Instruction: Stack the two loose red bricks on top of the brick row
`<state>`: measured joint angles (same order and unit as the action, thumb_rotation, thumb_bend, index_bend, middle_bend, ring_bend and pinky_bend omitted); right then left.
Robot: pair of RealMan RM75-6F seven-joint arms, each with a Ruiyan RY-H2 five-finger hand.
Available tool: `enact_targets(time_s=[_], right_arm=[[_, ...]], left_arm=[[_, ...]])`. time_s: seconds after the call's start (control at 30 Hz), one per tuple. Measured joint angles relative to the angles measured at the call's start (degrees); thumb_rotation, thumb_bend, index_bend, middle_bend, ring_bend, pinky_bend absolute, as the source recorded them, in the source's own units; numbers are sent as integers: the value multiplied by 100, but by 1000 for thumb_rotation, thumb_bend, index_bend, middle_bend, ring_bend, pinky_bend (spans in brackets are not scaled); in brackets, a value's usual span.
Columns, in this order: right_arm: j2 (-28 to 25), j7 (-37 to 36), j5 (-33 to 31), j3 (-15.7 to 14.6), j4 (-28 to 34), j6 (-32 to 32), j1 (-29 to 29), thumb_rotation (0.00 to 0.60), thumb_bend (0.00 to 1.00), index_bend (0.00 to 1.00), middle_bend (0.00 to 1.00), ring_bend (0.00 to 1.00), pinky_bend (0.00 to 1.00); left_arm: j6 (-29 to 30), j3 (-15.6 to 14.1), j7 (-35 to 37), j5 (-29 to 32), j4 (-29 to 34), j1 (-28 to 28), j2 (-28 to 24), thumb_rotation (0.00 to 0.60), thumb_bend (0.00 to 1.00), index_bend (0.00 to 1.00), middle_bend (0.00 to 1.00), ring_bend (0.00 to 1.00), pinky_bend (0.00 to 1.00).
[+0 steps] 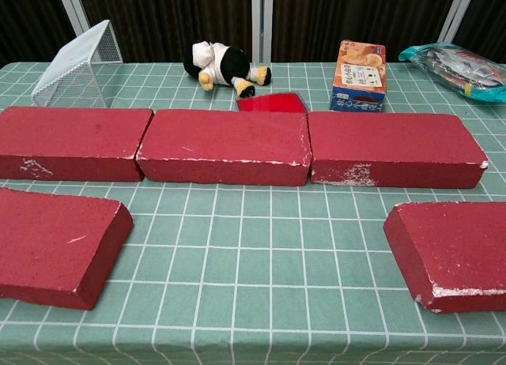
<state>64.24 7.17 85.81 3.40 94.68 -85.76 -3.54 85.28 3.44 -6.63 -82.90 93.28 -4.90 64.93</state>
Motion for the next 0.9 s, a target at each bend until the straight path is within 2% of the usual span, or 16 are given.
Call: enact_targets(time_s=[0.23,0.43,0.73,0.9], right_arm=[[-10,-25,-21,2,6,23,3,600,220,0,0,0,0],[17,-61,-66,34,-22,74,-30,600,221,0,0,0,0],[-173,-185,-54,50,-48,101,-48,600,218,0,0,0,0],[-272,-236,-63,121,16,24,-47,600,218,0,0,0,0]], left_arm=[[35,-30,8,-72,20,15,-6,600,0,73,7,0,45],[-142,-173,84,-199,239,-9,-143,600,0,73,7,0,45],[-700,-531,234,-660,707,-208,-285,600,0,70,7,0,45],[-1291,-655,110,-774,939,-485,-236,600,0,64,7,0,45]])
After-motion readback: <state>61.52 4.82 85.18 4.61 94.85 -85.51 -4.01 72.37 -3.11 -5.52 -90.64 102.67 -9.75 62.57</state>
